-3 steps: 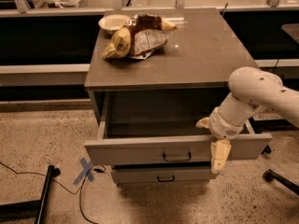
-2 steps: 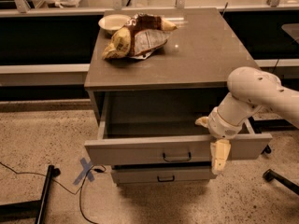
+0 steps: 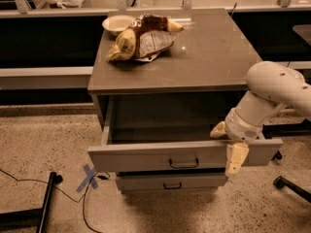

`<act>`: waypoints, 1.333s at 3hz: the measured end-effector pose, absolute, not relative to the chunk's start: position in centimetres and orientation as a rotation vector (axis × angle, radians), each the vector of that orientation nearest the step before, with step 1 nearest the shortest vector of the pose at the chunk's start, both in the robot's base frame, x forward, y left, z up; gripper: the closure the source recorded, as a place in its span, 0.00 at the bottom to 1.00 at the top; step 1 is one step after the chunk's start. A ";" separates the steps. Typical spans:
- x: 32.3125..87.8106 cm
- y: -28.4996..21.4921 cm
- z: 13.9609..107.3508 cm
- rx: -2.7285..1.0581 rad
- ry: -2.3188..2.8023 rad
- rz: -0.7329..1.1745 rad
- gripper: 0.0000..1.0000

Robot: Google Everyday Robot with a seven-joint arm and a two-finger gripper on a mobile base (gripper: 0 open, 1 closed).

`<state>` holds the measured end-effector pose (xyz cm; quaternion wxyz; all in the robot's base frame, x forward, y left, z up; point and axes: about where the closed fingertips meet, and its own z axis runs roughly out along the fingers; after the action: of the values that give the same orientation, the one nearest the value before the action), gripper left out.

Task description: Open top drawer

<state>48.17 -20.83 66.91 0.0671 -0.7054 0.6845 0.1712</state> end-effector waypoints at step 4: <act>42.5 -22.0 67.9 -2.094 2.124 0.679 0.34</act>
Offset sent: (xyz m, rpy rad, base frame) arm -0.0863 -0.0223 0.0080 0.0592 0.1839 -0.0682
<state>42.54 -22.04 67.89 0.0414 -0.6839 0.6938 0.2217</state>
